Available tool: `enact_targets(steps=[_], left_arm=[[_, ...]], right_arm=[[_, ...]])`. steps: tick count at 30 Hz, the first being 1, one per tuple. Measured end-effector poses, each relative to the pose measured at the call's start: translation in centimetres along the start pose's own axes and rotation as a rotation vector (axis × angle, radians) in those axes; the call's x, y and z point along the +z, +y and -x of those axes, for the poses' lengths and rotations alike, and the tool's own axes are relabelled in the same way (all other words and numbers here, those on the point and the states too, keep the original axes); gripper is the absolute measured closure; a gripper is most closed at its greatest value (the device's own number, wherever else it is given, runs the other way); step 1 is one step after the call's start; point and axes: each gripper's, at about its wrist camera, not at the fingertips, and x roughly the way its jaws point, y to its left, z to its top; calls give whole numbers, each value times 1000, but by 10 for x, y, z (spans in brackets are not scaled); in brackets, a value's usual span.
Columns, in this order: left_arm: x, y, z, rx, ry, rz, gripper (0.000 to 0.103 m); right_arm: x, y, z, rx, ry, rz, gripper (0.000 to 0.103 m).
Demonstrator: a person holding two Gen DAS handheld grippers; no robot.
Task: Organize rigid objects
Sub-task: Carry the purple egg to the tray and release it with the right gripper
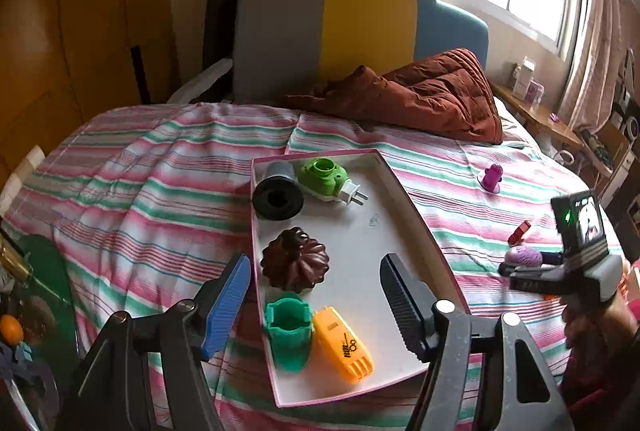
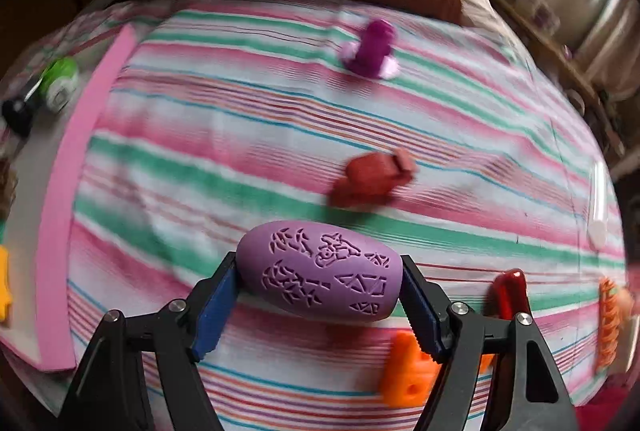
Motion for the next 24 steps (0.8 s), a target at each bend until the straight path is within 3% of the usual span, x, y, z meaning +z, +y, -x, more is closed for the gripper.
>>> enact_targets(steps=[6,13,24], left_arm=[[-4,16,3,-1,12,39,35],[-10,25,8,-2,12,51,35],[-19,44,9,25,26,86,35]], right_arm=[[-7,28,8,12,-63,15,27],[-14,38,14,85,-99,-40,27],[-8,74,58,46,-237,44,27]])
